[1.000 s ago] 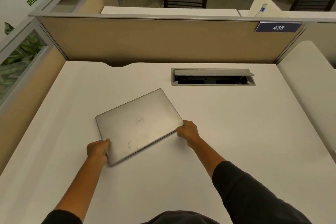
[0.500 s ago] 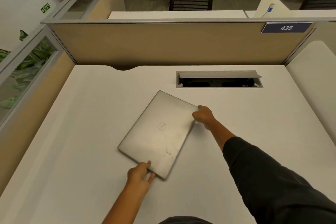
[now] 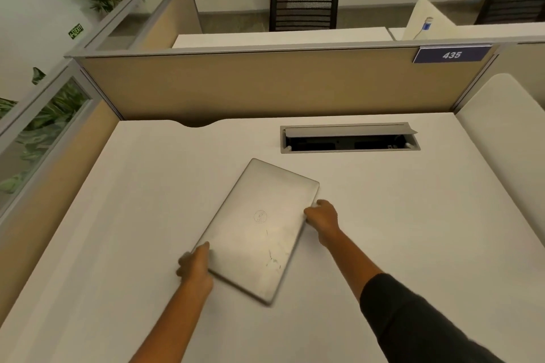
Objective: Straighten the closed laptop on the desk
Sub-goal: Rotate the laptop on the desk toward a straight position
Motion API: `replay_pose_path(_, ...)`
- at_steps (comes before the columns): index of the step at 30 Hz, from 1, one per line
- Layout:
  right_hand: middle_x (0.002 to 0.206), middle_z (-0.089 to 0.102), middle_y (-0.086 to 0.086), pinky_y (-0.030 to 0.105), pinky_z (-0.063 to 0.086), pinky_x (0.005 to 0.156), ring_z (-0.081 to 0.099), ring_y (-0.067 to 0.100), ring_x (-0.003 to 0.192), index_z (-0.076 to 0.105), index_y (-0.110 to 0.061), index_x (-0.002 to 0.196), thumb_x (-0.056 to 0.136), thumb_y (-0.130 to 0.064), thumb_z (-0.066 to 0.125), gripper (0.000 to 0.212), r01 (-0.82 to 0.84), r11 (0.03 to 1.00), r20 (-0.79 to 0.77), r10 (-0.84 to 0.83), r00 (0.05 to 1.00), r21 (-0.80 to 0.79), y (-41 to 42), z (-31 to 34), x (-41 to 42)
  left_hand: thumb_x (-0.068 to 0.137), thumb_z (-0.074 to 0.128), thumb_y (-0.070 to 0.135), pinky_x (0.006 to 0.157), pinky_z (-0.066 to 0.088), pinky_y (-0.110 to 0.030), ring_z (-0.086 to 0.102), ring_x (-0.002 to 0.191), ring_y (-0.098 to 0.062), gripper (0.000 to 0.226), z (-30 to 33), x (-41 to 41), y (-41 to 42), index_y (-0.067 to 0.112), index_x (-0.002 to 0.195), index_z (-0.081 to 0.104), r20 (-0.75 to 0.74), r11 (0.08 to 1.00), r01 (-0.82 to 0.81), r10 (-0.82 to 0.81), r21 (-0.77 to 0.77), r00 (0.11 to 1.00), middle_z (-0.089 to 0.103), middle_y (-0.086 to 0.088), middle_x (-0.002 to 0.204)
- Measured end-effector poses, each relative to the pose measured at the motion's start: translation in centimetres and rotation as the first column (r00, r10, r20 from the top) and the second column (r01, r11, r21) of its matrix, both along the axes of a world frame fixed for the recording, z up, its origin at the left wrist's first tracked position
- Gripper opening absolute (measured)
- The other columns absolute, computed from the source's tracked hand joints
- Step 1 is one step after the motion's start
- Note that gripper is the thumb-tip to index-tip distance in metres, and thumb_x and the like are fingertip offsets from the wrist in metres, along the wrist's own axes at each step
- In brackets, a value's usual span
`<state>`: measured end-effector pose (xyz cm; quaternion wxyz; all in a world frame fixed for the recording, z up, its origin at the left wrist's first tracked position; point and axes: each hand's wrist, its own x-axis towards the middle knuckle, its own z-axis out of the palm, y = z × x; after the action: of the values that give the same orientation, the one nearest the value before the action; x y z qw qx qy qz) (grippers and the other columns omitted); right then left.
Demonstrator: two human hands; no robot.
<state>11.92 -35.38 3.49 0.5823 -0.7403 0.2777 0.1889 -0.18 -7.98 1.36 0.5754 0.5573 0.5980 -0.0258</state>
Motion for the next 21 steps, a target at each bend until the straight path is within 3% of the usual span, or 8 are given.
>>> replay_pose_path(4, 0.131, 0.064, 0.012, 0.043, 0.058, 0.105, 0.068, 0.031, 0.118, 0.057, -0.004, 0.144, 0.088, -0.001, 0.06, 0.056, 0.027, 0.999, -0.056, -0.025, 0.998, 0.021, 1.1, -1.8, -3.2, 0.101, 0.063, 0.032, 0.119, 0.044, -0.048, 0.053, 0.137, -0.042, 0.051, 0.2, 3.2, 2.8, 0.001, 0.142, 0.062, 0.031, 0.974, 0.226, -0.227, 0.03, 0.973, 0.055, -0.022, 0.153)
replay_pose_path(6, 0.108, 0.066, 0.009, 0.031, 0.056, 0.078, 0.064, 0.022, 0.089, 0.065, -0.013, 0.116, 0.084, -0.001, 0.057, 0.036, 0.033, 0.999, -0.071, -0.03, 0.997, 0.041, 1.7, -2.1, -4.7, 0.102, 0.065, 0.025, 0.117, 0.044, -0.041, 0.056, 0.133, -0.036, 0.048, 0.5, 4.6, 3.1, -0.002, 0.141, 0.062, 0.086, 0.954, 0.299, -0.299, 0.013, 0.951, 0.059, -0.02, 0.151)
replay_pose_path(7, 0.091, 0.06, 0.006, 0.027, 0.046, 0.064, 0.054, 0.02, 0.075, 0.061, -0.015, 0.095, 0.081, 0.0, 0.055, 0.022, 0.031, 0.999, -0.077, -0.028, 0.997, 0.042, 2.0, -2.2, -5.4, 0.101, 0.066, 0.024, 0.118, 0.044, -0.042, 0.057, 0.135, -0.036, 0.049, 0.7, 5.2, 3.2, -0.003, 0.142, 0.061, 0.097, 0.944, 0.328, -0.328, 0.014, 0.94, 0.06, -0.019, 0.151)
replay_pose_path(9, 0.072, 0.047, 0.001, 0.024, 0.032, 0.054, 0.039, 0.018, 0.064, 0.047, -0.015, 0.071, 0.077, 0.001, 0.051, 0.017, 0.028, 0.998, -0.088, -0.023, 0.996, 0.052, 2.7, -2.3, -6.3, 0.1, 0.068, 0.024, 0.119, 0.042, -0.043, 0.054, 0.141, -0.036, 0.051, 1.1, 6.1, 3.0, -0.002, 0.143, 0.06, 0.108, 0.921, 0.389, -0.388, 0.01, 0.915, 0.059, -0.018, 0.152)
replay_pose_path(15, 0.075, 0.03, 0.01, 0.038, 0.034, 0.073, 0.032, 0.027, 0.081, 0.036, -0.01, 0.071, 0.079, 0.0, 0.062, 0.03, 0.126, 0.974, -0.075, -0.114, 0.991, 0.188, 3.3, -1.7, -6.7, 0.1, 0.068, 0.024, 0.122, 0.036, -0.039, 0.047, 0.15, -0.031, 0.057, 1.2, 5.6, 2.3, 0.01, 0.153, 0.053, 0.123, 0.845, 0.531, -0.534, 0.061, 0.837, 0.052, -0.011, 0.16)
replay_pose_path(18, 0.081, 0.037, 0.011, 0.038, 0.039, 0.075, 0.039, 0.027, 0.082, 0.044, -0.008, 0.075, 0.08, -0.001, 0.067, 0.024, 0.18, 0.953, -0.085, -0.164, 0.983, 0.244, 3.1, -2.0, -6.3, 0.101, 0.067, 0.023, 0.114, 0.036, -0.033, 0.047, 0.149, -0.028, 0.054, 0.8, 5.0, 2.6, 0.012, 0.152, 0.055, 0.147, 0.845, 0.532, -0.533, 0.051, 0.833, 0.053, -0.008, 0.159)
replay_pose_path(21, 0.085, 0.049, 0.012, 0.042, 0.049, 0.075, 0.049, 0.027, 0.083, 0.057, -0.004, 0.08, 0.083, -0.007, 0.072, 0.015, 0.191, 0.959, -0.084, -0.177, 0.981, 0.211, 2.8, -2.4, -5.6, 0.1, 0.068, 0.028, 0.119, 0.037, -0.038, 0.047, 0.149, -0.03, 0.057, 0.4, 4.3, 2.4, 0.014, 0.153, 0.053, 0.13, 0.845, 0.533, -0.534, 0.046, 0.835, 0.052, -0.008, 0.16)
